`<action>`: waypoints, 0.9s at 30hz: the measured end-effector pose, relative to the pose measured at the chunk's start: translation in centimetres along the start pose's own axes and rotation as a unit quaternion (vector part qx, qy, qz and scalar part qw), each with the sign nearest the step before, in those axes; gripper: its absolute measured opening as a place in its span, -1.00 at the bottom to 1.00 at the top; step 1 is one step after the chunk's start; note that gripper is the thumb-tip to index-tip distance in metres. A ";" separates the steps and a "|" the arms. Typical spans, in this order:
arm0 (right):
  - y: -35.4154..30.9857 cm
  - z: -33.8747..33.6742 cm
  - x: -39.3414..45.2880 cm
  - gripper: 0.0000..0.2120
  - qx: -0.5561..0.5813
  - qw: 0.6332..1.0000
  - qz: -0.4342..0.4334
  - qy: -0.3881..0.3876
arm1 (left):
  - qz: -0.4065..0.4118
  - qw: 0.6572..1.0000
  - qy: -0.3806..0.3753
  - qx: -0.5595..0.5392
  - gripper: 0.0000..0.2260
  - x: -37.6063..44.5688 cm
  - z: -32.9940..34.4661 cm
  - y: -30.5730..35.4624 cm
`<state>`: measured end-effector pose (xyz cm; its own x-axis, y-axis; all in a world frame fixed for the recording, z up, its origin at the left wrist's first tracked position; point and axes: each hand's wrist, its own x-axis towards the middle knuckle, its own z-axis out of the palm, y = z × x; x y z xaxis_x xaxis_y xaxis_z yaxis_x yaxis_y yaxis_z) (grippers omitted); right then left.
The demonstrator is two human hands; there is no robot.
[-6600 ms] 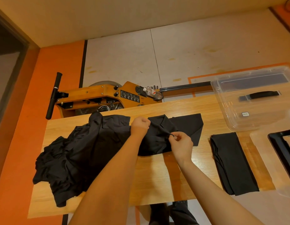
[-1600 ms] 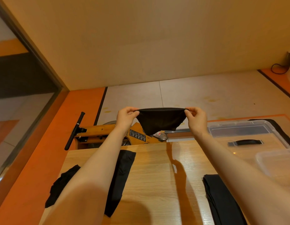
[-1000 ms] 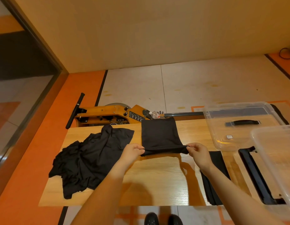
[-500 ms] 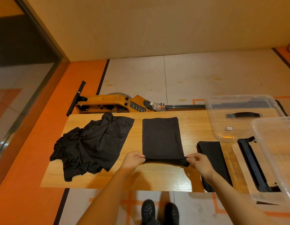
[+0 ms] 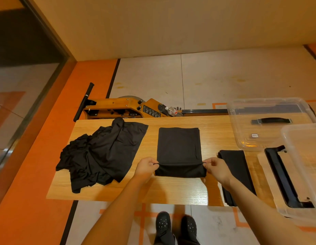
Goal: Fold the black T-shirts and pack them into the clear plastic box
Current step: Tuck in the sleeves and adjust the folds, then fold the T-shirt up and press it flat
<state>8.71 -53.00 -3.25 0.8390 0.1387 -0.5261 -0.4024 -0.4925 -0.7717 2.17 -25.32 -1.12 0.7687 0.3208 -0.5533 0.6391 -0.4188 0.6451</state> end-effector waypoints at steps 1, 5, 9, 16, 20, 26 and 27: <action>-0.2 0.1 0.4 -0.90 0.006 1.000 -0.006 0.011 | 0.005 1.000 0.006 0.001 -0.91 0.4 -0.1 0.3; -0.5 0.5 2.3 -0.89 0.016 0.999 -0.010 0.043 | 0.015 1.000 0.020 0.011 -0.89 2.4 -0.1 1.2; -0.6 0.6 4.4 -0.90 0.019 0.998 -0.012 0.054 | 0.014 0.999 0.037 0.009 -0.85 4.2 0.3 1.5; -0.5 1.2 7.6 -0.88 0.010 0.997 -0.007 0.072 | 0.017 0.996 0.080 -0.017 -0.89 7.2 1.5 1.3; -0.1 1.6 8.7 -0.86 0.009 0.996 0.009 0.088 | 0.002 0.996 0.087 -0.019 -0.87 8.6 1.7 1.6; -0.2 1.9 9.6 -0.89 0.021 0.993 0.014 0.114 | -0.017 0.995 0.096 -0.014 -0.85 10.1 2.0 1.9; -0.2 1.9 9.8 -0.89 0.021 0.993 0.016 0.115 | -0.017 0.995 0.099 -0.011 -0.84 10.2 2.1 2.0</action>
<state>16.29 -49.94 -8.91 0.8854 -0.0794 -0.4580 -0.4408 -0.4559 -0.7732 11.24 -24.65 -6.57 0.7355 0.4958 -0.4617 0.6631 -0.3868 0.6409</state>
